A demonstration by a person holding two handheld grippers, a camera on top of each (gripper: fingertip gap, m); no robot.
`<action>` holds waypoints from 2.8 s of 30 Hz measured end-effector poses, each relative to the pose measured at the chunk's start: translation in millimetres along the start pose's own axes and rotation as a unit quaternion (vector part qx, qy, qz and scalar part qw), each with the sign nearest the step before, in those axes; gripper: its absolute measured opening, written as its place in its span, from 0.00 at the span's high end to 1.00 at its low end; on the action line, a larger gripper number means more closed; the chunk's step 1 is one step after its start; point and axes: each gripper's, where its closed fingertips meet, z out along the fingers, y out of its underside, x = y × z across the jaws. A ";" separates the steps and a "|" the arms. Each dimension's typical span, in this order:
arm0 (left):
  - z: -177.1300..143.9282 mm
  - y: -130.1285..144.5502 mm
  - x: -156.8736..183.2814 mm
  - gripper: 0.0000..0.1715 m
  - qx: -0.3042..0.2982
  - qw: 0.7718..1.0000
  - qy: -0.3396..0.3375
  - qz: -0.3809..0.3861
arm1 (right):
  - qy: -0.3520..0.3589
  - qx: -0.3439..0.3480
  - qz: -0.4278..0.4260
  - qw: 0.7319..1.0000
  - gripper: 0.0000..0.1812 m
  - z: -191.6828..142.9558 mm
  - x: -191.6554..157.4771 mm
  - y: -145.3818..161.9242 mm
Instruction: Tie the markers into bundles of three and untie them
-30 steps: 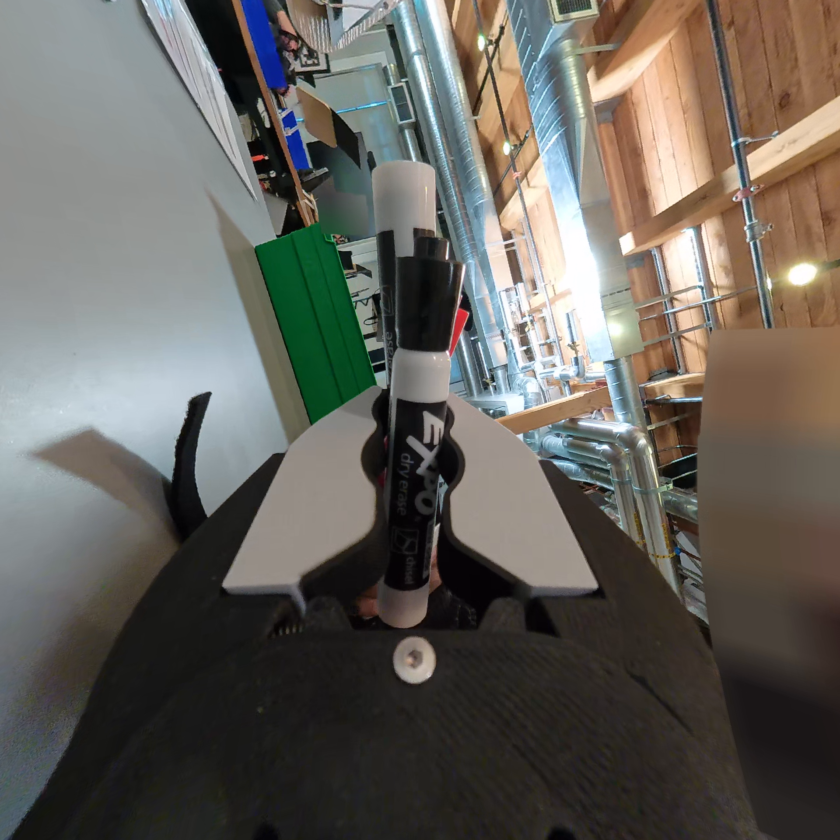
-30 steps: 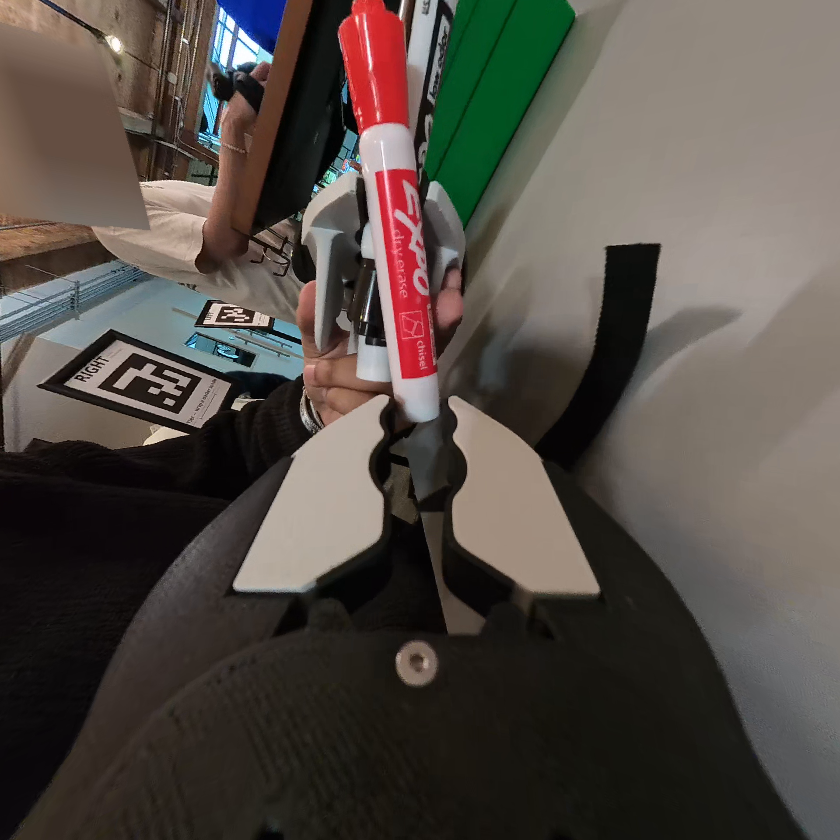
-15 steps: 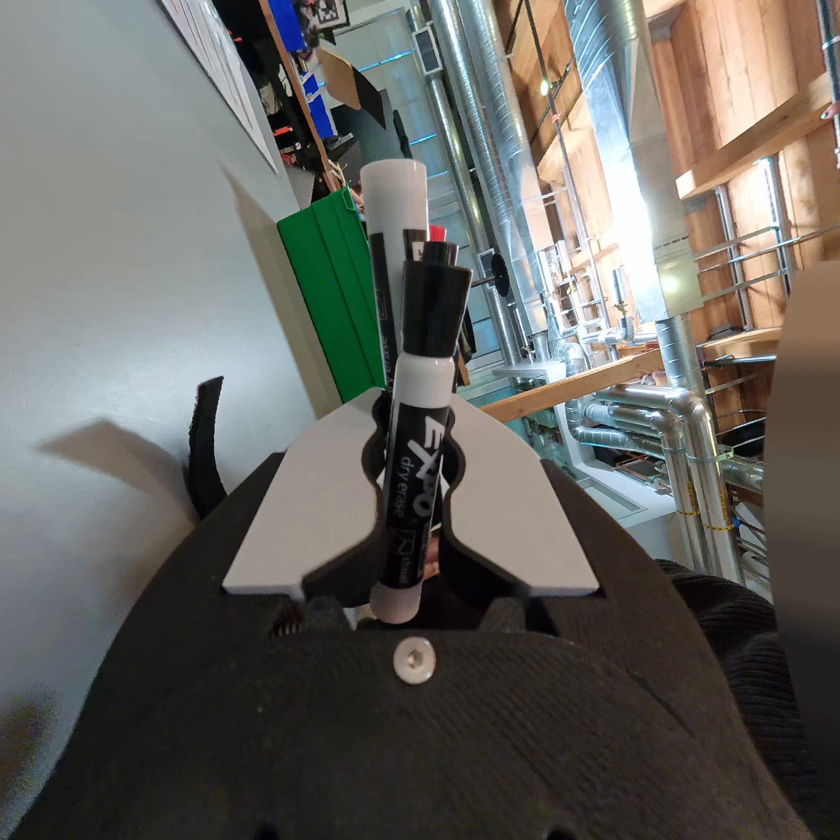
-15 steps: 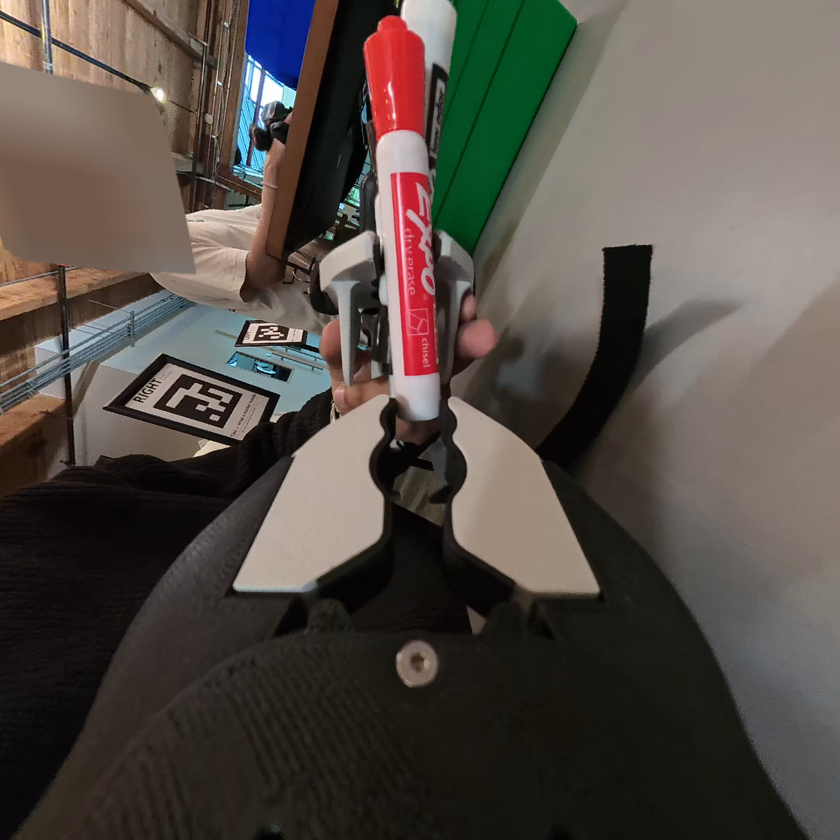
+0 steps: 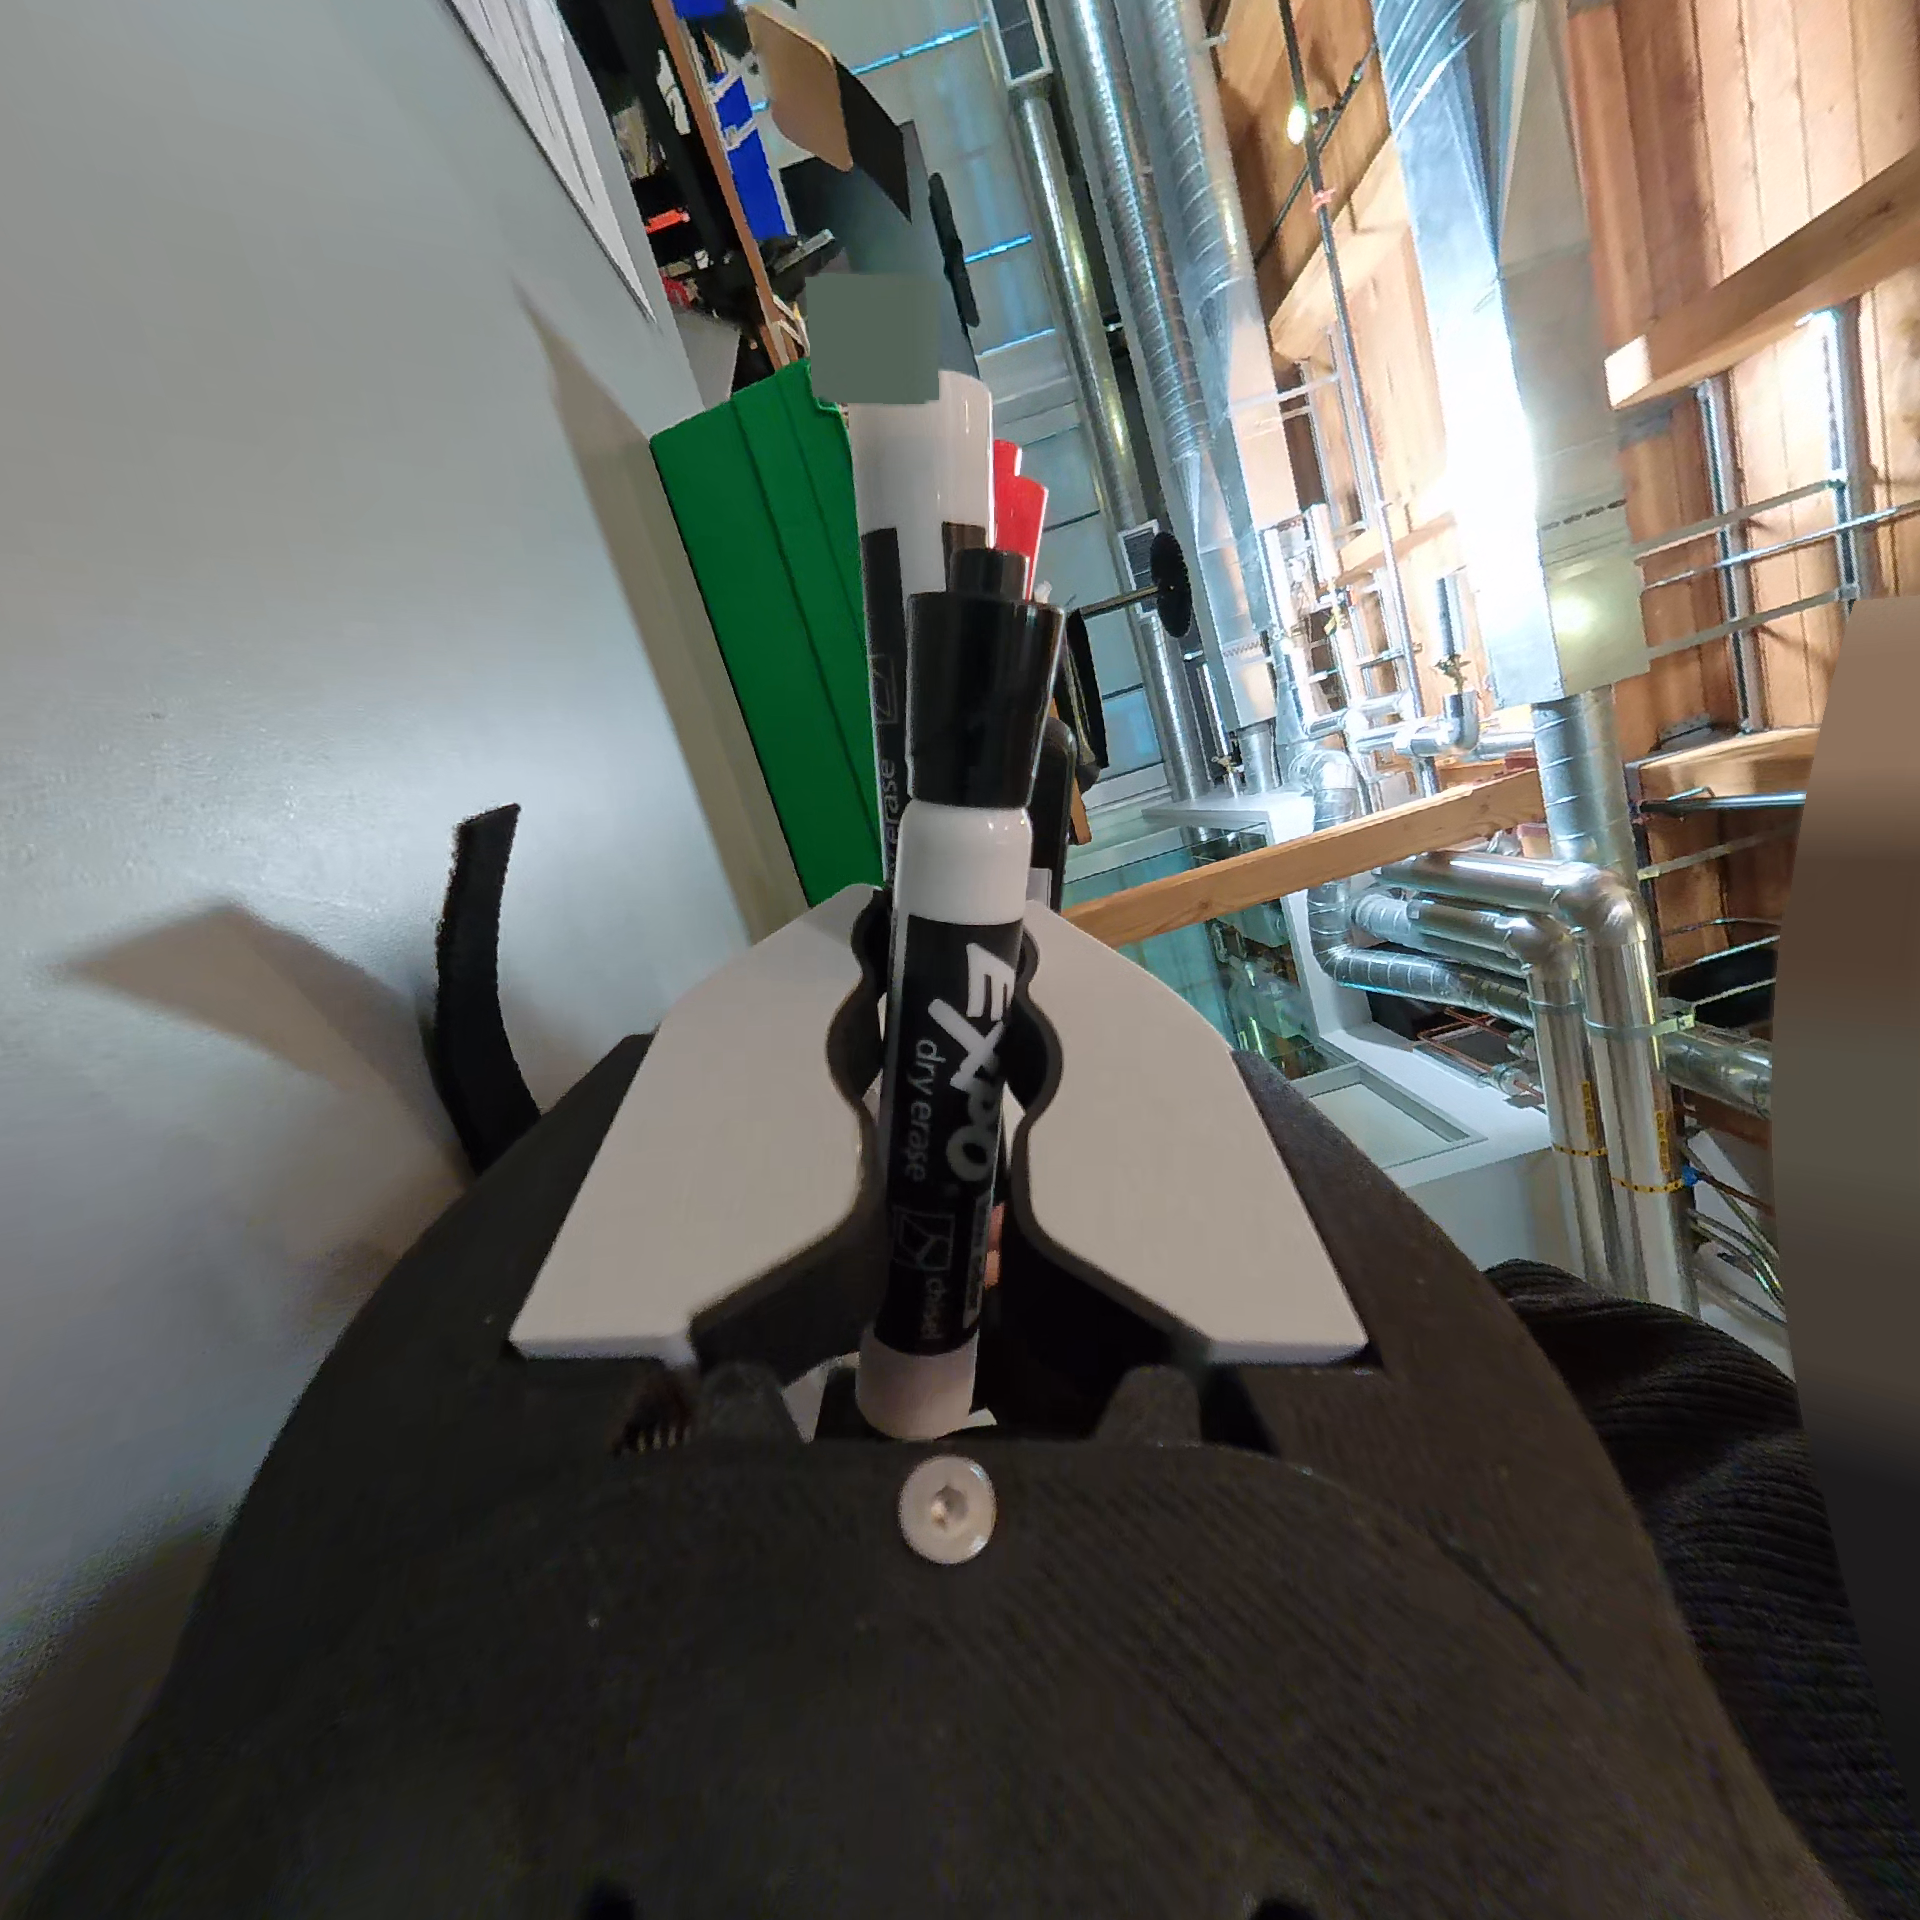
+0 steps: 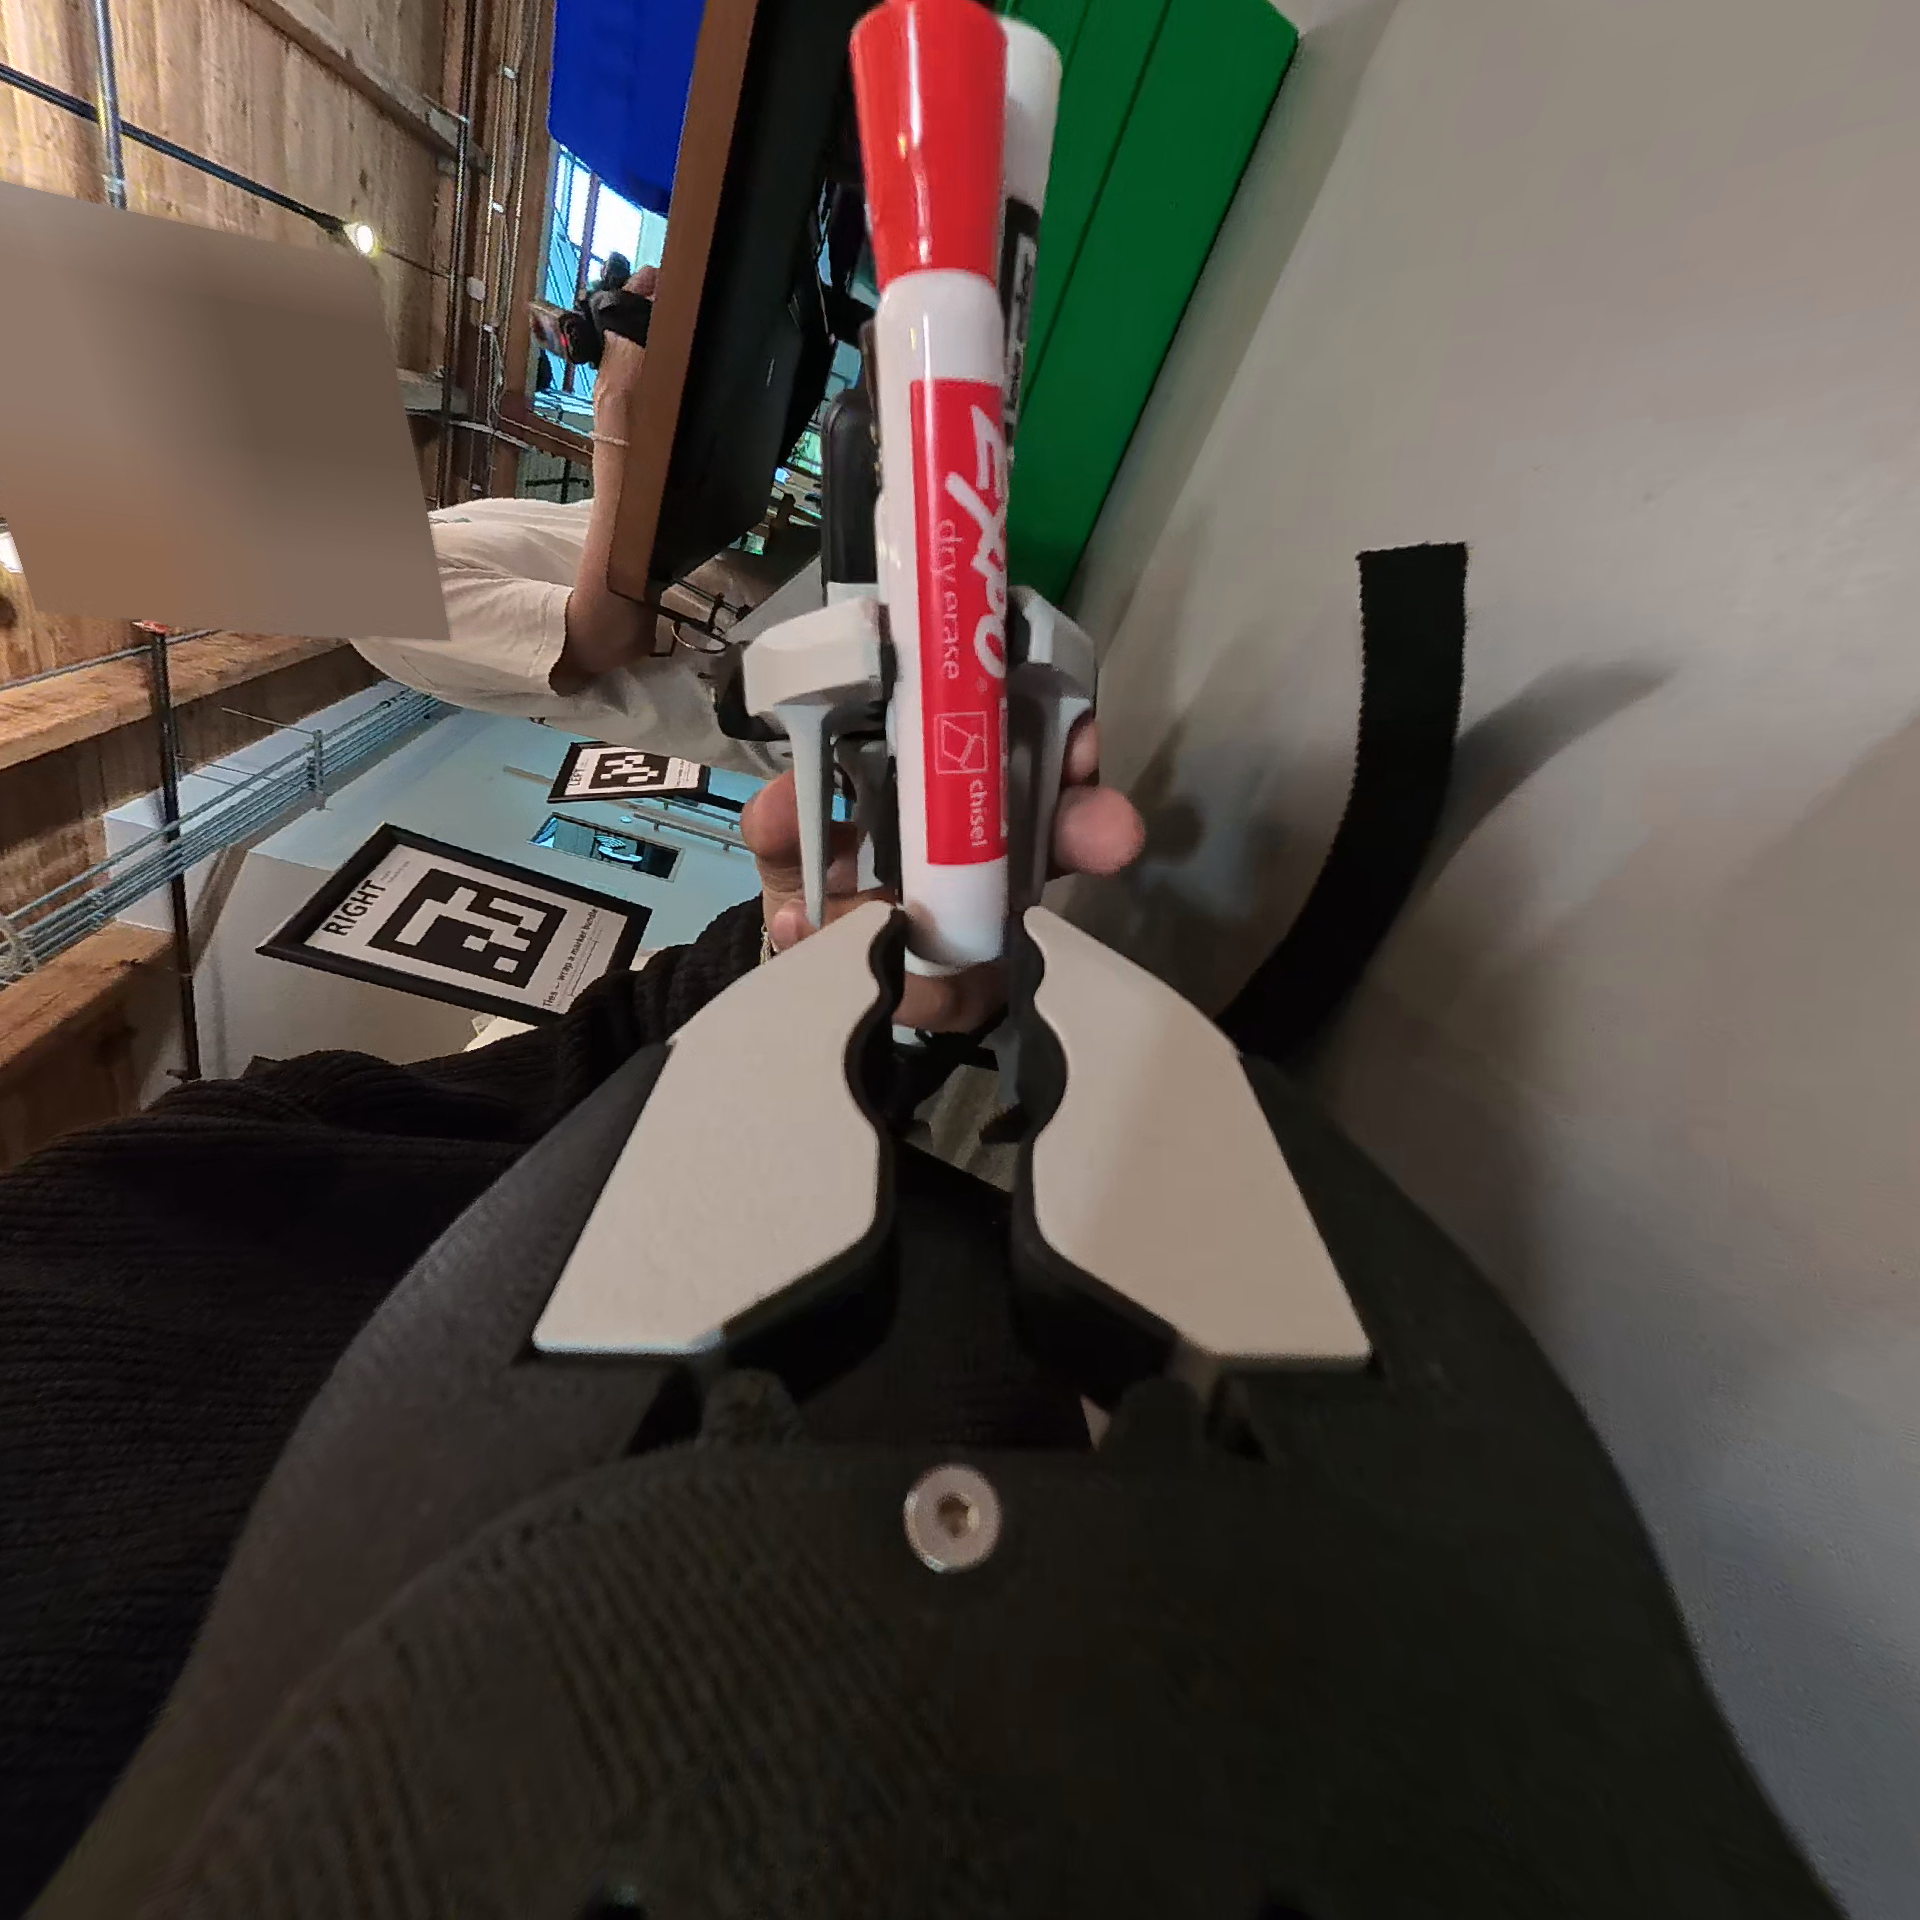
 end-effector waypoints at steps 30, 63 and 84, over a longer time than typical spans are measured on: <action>23.3 88.8 23.2 0.89 -0.143 0.979 0.051 -0.134 | 0.077 0.113 -0.116 0.984 1.00 -58.3 18.7 -65.9; 21.9 105.1 14.9 0.89 -0.194 0.970 0.034 -0.141 | -0.018 0.028 -0.051 0.998 1.00 -46.4 6.2 -38.4; 20.4 108.7 13.1 0.89 -0.212 0.967 0.029 -0.136 | 0.002 0.013 -0.045 0.999 1.00 -47.7 15.1 -34.5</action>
